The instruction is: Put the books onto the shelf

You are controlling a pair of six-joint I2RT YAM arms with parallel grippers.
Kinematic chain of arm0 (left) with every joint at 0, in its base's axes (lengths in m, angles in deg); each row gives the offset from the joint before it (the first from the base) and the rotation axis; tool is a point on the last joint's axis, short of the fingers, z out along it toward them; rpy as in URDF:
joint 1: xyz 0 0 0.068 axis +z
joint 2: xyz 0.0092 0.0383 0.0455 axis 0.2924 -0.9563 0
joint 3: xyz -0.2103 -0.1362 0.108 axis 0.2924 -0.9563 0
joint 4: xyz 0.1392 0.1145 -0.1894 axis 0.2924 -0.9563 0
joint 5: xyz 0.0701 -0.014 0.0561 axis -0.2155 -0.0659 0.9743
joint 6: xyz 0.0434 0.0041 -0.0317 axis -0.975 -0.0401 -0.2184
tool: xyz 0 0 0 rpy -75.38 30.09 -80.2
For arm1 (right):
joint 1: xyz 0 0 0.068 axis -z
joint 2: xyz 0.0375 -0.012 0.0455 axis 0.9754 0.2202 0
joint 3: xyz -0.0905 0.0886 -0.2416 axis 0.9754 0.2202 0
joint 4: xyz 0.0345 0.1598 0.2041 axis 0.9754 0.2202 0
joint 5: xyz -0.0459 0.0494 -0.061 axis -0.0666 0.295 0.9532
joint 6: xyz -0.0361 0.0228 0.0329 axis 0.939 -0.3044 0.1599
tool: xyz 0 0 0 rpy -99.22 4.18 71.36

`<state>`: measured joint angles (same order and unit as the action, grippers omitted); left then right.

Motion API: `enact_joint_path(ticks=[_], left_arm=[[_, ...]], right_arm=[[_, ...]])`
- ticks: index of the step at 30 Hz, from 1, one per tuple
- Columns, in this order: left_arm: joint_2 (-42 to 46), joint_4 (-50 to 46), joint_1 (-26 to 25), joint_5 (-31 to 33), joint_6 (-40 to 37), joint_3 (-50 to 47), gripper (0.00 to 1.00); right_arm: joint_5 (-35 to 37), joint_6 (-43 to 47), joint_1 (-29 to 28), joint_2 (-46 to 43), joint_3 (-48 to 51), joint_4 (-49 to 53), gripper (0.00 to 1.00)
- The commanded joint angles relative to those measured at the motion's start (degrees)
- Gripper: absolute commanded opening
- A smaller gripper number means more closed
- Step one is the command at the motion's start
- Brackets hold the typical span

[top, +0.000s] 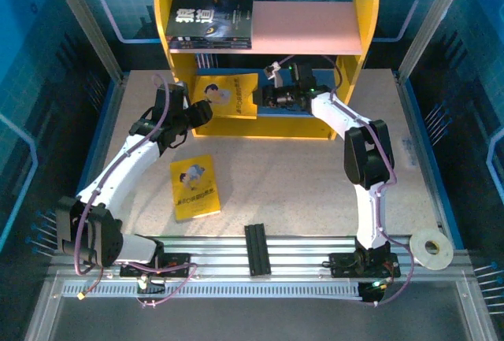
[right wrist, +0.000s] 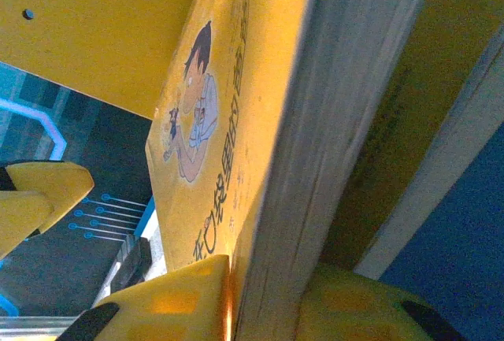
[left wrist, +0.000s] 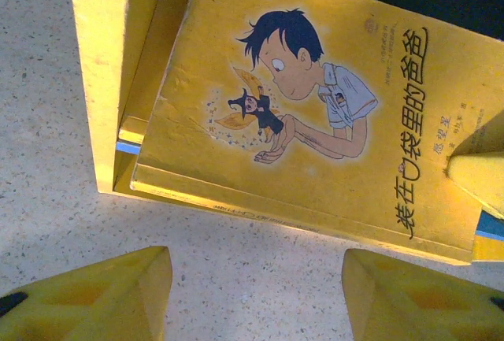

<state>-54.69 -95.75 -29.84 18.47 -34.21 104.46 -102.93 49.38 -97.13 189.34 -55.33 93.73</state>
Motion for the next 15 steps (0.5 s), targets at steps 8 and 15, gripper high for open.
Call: enact_joint_path(ticks=[8, 15], left_arm=[[-1.21, 0.40, 0.71, -0.11, -0.30, 1.23, 0.60], [-1.49, 0.63, 0.89, 0.03, -0.36, 1.06, 0.60]], right_arm=[[-0.51, -3.52, 0.86, 2.27, -2.67, -6.30, 0.24], [-1.31, -6.36, 3.05, 1.19, 1.29, -11.13, 0.23]])
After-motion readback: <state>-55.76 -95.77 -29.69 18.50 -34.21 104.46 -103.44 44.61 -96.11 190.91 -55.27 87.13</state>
